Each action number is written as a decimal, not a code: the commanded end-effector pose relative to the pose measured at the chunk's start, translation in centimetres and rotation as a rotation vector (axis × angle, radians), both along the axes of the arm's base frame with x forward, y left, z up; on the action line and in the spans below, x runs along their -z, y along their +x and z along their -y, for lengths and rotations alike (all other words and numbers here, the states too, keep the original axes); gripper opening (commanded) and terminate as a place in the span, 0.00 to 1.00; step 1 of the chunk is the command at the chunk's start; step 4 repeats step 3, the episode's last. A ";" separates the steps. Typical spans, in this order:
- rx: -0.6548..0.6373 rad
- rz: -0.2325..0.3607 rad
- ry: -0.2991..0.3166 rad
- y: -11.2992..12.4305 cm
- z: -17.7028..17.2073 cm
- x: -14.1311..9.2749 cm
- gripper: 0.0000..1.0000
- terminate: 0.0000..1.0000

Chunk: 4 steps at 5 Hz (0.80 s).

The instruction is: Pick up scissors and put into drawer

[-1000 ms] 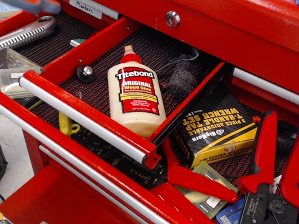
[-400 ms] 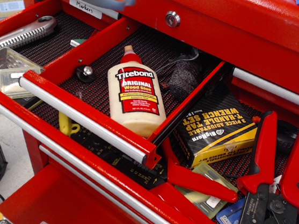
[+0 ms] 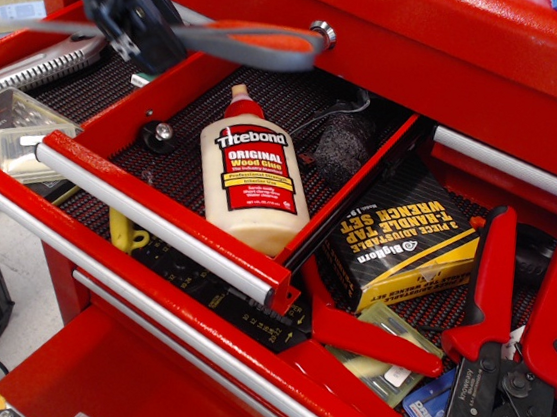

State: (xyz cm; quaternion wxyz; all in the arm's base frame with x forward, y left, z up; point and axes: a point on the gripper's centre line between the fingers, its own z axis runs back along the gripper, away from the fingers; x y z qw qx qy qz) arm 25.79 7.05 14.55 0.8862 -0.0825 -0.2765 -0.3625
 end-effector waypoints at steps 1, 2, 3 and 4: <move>-0.052 0.064 0.084 1.8 2.4 -1.1 1.00 0.00; -0.052 0.064 0.084 1.8 2.4 -1.1 1.00 0.00; -0.052 0.064 0.084 1.8 2.4 -1.1 1.00 1.00; -0.052 0.064 0.084 1.8 2.4 -1.1 1.00 1.00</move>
